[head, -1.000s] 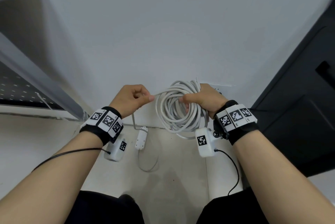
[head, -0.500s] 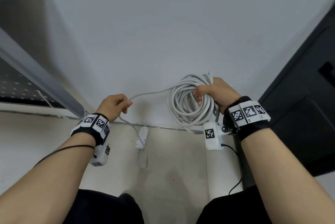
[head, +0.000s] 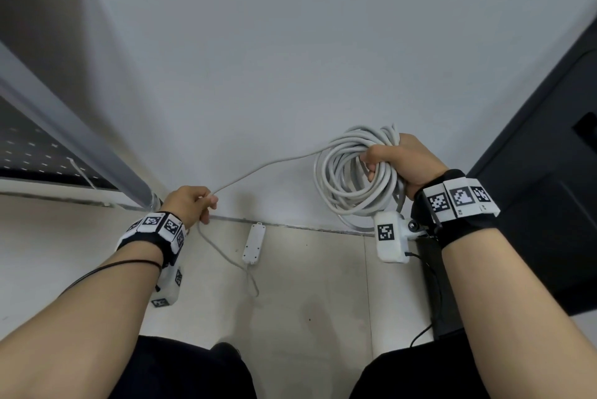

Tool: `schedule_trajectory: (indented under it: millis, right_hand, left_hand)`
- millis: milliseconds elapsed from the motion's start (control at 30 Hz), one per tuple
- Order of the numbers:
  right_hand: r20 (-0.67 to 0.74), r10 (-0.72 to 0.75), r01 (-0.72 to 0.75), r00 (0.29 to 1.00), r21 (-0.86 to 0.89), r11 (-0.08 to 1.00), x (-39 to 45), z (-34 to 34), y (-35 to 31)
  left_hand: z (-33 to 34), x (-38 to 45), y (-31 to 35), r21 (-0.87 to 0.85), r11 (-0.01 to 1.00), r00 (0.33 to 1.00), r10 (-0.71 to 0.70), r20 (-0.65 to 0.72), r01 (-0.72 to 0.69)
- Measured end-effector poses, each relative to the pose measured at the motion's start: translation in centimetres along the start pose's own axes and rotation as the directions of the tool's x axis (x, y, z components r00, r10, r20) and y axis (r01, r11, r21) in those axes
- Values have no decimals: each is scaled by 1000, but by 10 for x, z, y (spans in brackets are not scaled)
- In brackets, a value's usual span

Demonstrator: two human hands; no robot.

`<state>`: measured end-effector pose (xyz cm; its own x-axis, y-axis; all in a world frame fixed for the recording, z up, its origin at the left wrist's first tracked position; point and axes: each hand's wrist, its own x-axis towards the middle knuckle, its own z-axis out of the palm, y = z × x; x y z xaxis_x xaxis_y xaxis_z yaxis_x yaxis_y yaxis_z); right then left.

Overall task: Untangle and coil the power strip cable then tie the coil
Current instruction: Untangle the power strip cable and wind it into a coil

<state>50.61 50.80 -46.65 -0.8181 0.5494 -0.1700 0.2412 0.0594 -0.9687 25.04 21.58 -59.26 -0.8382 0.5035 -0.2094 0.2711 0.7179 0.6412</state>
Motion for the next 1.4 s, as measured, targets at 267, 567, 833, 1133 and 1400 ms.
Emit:
schedule_trajectory:
  millis: [267,567,833,1133,1400]
  right_hand:
    - [-108,16,-18,994,-18,1000,4,1,3]
    - [-86,-34,17,996,-192,981,4,21,2]
    - [80,1,31,997,-394,919,4,50,4]
    - [264,50,43,963,-334,941,-4,73,0]
    - [356,-41,179,933,-363,914,-10,74,-7]
  left_hand:
    - [-6,-2,46,210,973,995,93,24,-96]
    - [-5,-36,111,446,846,935,157,318,-294]
    - [-11,-63,152,-17,898,760,383,525,-440]
    - [-12,-65,145,-300,859,826,493,273,-414]
    - [-2,-68,149,-400,808,832,529,168,-433]
